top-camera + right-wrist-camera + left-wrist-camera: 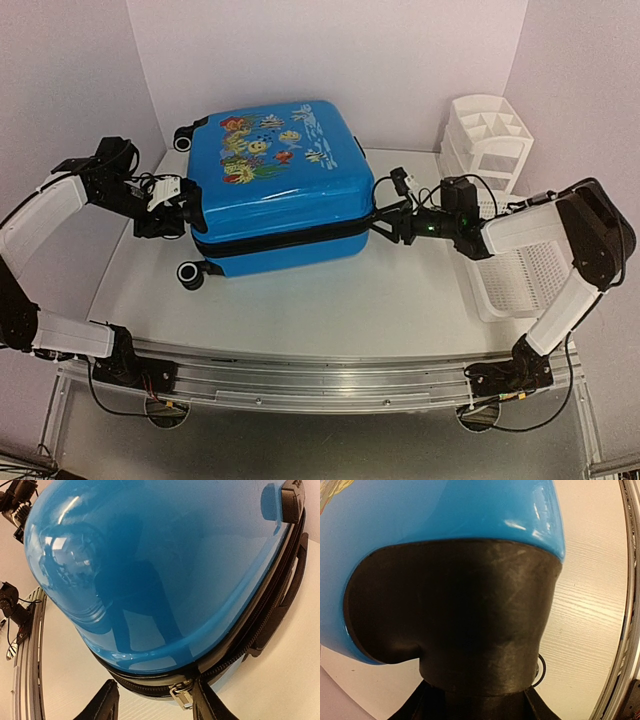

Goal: Open, take out, and arrange the luggage

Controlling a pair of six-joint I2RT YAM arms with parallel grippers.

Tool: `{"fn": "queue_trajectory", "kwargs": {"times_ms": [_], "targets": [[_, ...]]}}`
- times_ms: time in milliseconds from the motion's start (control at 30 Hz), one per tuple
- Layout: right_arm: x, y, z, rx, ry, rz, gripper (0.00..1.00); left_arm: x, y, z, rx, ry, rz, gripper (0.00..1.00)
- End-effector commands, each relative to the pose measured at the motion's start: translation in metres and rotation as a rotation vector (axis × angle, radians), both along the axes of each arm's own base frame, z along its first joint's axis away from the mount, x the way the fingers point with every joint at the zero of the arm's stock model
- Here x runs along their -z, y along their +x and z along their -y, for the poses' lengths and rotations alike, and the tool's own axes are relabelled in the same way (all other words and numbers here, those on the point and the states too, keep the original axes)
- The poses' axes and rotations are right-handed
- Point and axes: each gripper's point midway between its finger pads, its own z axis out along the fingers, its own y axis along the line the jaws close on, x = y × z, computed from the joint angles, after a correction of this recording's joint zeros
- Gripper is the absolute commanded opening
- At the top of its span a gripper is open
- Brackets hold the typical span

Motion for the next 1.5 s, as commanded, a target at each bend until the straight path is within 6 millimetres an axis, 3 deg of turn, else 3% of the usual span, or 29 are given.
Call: {"fn": "queue_trajectory", "kwargs": {"times_ms": [0,167,467,633,933,1133,1467], "targets": [[0.035,-0.010,0.005,0.054,-0.038,-0.146,0.48,-0.028,0.014,0.016,0.018,-0.098,0.106,0.00],[0.032,0.003,0.033,0.159,0.052,-0.149,0.53,-0.029,0.013,0.015,0.018,-0.093,0.113,0.00],[0.011,0.000,0.015,0.017,0.086,-0.083,0.54,-0.029,0.014,0.014,0.019,-0.085,0.114,0.00],[0.014,0.007,0.008,-0.019,0.081,-0.070,0.53,-0.030,0.016,0.014,0.020,-0.083,0.122,0.00],[0.009,0.016,-0.008,-0.099,0.119,-0.084,0.42,-0.032,0.020,0.014,0.017,-0.082,0.137,0.00],[-0.004,0.016,-0.010,-0.116,0.136,-0.063,0.11,-0.030,0.021,0.014,0.018,-0.082,0.135,0.00],[-0.007,0.023,-0.010,-0.073,0.154,-0.108,0.00,-0.030,0.021,0.013,0.020,-0.074,0.139,0.00]]}}
